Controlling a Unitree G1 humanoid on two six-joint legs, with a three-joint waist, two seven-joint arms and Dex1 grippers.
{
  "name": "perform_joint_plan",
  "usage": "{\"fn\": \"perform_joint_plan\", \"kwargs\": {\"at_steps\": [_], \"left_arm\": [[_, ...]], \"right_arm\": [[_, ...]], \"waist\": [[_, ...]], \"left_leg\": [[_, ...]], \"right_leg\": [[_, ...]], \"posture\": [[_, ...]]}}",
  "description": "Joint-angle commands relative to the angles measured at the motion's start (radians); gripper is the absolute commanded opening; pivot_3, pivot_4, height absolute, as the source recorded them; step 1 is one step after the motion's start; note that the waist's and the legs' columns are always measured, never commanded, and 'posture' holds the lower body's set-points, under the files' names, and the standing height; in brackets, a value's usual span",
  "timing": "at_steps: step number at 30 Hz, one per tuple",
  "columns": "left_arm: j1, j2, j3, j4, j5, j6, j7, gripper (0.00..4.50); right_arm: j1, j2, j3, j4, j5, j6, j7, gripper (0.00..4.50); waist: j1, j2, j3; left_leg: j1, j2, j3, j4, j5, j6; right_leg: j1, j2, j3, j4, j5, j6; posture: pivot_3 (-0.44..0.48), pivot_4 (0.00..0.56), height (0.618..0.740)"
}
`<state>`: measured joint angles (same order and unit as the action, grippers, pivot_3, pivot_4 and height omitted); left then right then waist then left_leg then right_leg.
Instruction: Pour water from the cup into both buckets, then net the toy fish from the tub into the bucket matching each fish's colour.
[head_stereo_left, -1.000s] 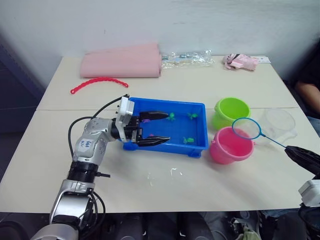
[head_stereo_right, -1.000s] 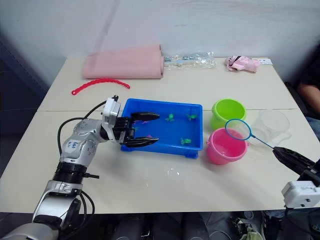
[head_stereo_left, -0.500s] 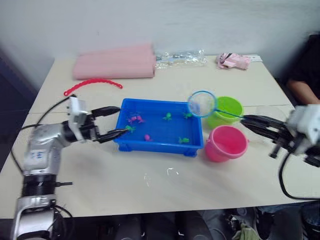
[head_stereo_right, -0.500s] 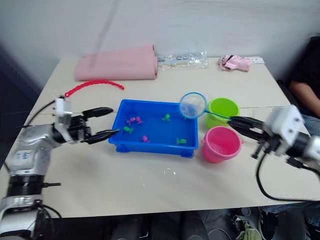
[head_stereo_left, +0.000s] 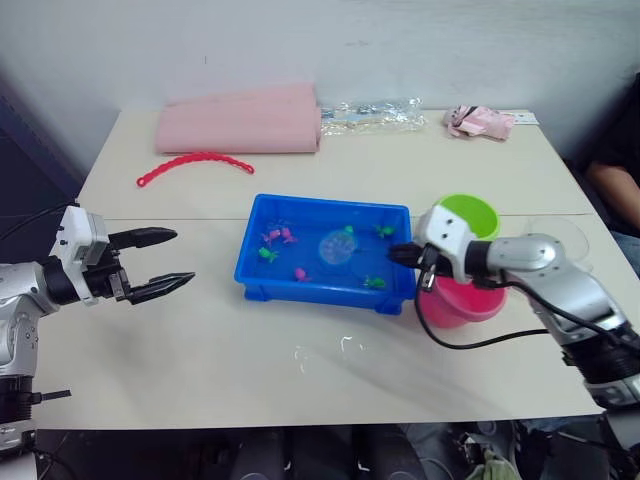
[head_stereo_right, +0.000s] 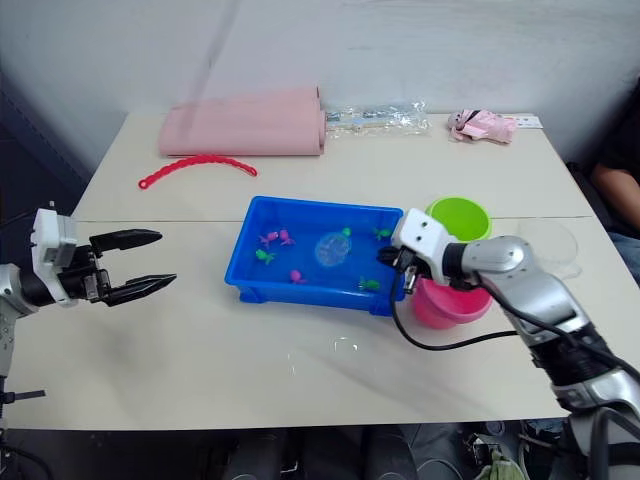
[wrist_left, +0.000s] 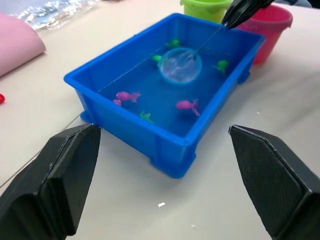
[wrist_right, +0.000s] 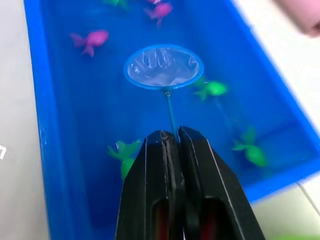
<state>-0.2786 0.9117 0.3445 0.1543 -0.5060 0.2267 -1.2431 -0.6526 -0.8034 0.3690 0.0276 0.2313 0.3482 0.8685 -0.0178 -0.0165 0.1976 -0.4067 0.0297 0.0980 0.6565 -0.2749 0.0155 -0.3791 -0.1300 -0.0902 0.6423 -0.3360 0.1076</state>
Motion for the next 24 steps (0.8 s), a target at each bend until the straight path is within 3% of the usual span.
{"fn": "perform_joint_plan", "kwargs": {"at_steps": [1, 16, 24], "left_arm": [[-0.035, 0.037, -0.012, -0.036, -0.013, 0.024, -0.027, 4.47], [-0.105, 0.073, -0.109, -0.034, 0.017, 0.053, -0.094, 4.47], [-0.169, 0.058, -0.136, -0.045, -0.002, 0.127, -0.093, 4.47]], "right_arm": [[-0.062, 0.042, -0.001, 0.041, -0.066, -0.009, 0.019, 0.00], [-0.070, 0.189, 0.016, 0.042, -0.158, -0.042, 0.141, 0.00], [-0.031, 0.241, -0.073, -0.009, -0.053, 0.093, 0.162, 0.00]], "waist": [[-0.003, 0.000, 0.000], [-0.012, 0.000, 0.000], [-0.011, 0.000, 0.000]], "left_leg": [[0.000, 0.000, 0.000, 0.000, 0.000, 0.000], [0.000, 0.000, 0.005, -0.001, 0.000, 0.000], [0.000, 0.001, 0.006, -0.001, 0.000, 0.000]], "right_leg": [[0.000, 0.000, 0.000, 0.000, 0.000, 0.000], [-0.005, 0.002, 0.003, 0.003, 0.000, 0.000], [-0.006, 0.002, 0.005, 0.004, 0.000, 0.000]], "posture": [[0.000, 0.150, 0.740], [0.000, 0.150, 0.740], [0.000, 0.150, 0.740]]}}
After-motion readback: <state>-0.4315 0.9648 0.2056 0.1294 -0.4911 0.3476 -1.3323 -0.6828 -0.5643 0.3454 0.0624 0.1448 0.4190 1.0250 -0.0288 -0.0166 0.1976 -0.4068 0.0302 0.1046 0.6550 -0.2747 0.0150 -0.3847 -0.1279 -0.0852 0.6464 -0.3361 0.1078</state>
